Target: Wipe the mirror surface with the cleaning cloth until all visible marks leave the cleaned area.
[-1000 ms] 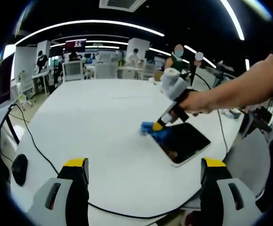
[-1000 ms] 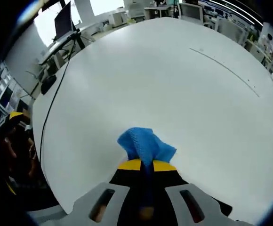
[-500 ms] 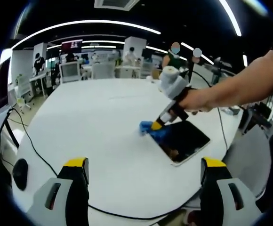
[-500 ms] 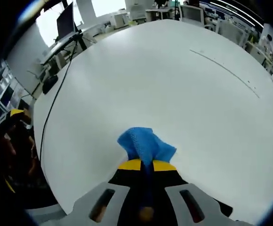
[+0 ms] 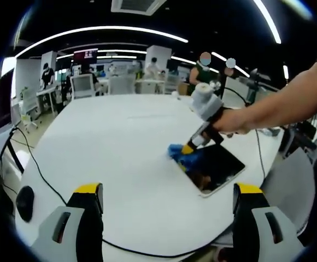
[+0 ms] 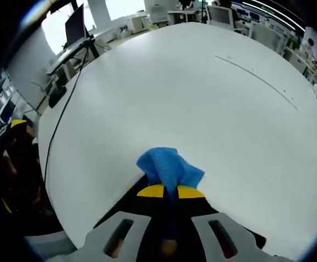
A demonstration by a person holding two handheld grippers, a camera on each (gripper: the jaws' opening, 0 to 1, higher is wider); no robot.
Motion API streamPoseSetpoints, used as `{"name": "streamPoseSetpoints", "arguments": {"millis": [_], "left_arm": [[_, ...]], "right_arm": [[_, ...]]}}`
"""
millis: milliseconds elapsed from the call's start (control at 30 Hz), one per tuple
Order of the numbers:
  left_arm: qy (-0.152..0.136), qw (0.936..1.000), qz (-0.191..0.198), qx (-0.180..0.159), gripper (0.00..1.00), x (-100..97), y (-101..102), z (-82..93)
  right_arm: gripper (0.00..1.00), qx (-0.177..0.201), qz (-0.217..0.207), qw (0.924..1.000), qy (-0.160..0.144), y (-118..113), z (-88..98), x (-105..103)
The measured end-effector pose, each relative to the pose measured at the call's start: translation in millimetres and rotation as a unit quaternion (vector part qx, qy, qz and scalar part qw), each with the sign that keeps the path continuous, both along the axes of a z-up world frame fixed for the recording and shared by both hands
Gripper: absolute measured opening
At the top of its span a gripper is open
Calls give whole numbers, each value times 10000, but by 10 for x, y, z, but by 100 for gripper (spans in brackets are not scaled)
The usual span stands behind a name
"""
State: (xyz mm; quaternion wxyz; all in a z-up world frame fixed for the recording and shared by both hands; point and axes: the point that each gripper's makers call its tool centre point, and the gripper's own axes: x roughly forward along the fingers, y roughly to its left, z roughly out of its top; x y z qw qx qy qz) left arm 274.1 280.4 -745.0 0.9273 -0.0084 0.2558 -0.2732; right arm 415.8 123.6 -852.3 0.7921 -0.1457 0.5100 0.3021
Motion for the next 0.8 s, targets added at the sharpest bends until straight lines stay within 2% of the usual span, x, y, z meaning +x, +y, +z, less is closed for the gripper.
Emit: {"name": "streamPoseSetpoints", "arguments": {"millis": [800], "left_arm": [[-22,10000,31,-21,99,-71,4,17]], "right_arm": [[0,-207,-20,9997,-110,-191,-13,2]]}}
